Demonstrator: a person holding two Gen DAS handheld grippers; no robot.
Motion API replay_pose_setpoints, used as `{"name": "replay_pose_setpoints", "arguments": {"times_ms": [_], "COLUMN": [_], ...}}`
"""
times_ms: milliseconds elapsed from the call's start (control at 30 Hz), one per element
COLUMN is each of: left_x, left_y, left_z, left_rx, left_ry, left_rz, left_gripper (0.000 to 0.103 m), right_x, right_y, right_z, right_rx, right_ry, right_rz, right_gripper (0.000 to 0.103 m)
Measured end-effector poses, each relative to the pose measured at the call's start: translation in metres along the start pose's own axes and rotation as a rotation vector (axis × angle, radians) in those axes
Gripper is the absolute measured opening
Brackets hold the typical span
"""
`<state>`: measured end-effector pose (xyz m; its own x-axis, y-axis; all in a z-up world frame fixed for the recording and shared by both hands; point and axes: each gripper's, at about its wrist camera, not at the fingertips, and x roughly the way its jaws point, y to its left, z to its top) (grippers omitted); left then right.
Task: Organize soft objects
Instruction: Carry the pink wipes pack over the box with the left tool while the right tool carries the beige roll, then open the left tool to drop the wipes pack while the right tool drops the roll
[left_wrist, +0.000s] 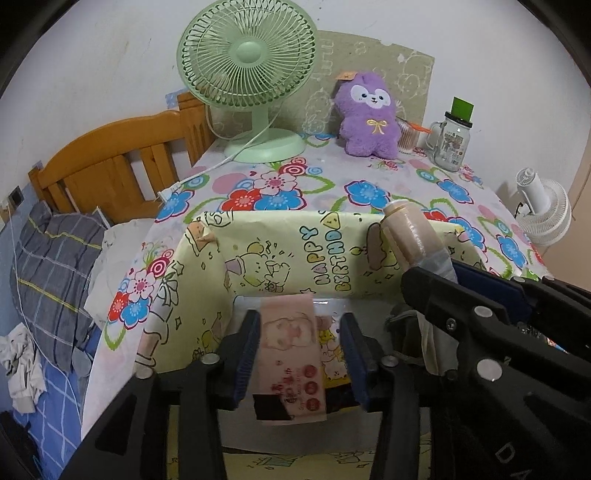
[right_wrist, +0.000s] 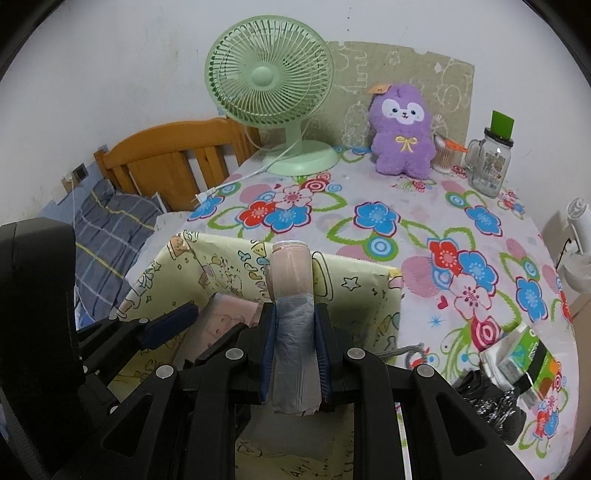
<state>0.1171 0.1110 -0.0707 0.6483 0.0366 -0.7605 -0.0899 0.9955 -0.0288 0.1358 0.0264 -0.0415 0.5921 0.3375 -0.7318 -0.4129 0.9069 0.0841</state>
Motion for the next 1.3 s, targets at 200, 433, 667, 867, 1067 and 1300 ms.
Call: {"name": "replay_pose_setpoints", "arguments": {"times_ms": [200, 433, 667, 867, 1067, 1300], "left_x": [-0.001, -0.009, -0.021, -0.035, -0.047, -0.058], "left_y": [0.0, -0.005, -0.013, -0.021, -0.032, -0.046], "left_z": [-0.001, -0.003, -0.005, -0.007, -0.008, -0.012], "left_rx": [0.007, 0.008, 0.013, 0.026, 0.042, 0.065], "left_ry": [0.002, -0.013, -0.036, -0.063, -0.087, -0.117], "left_rz": [-0.018, -0.023, -0.016, -0.017, -0.016, -0.018], "left_gripper": [0.059, 0.071, 0.074, 0.074, 0.078, 0.084], "right_x": [0.008, -0.004, -0.019, -0.036, -0.053, -0.069], "right_y": [-0.001, -0.006, -0.006, -0.01, -0.017, -0.027], "right_z": [-0.001, -0.005, -0.01, -0.014, -0.019, -0.027], "right_rx": [-0.008, 0.001, -0.02, -0.019, -0.009, 0.0], "right_ry": [0.028, -0.008, -0.043, -0.072, -0.101, -0.128], "right_rz": [-0.021, -0.052, -0.08, -0.083, -0.093, -0.108], "right_gripper": [0.038, 0.064, 0.069, 0.072, 0.074, 0.078]}}
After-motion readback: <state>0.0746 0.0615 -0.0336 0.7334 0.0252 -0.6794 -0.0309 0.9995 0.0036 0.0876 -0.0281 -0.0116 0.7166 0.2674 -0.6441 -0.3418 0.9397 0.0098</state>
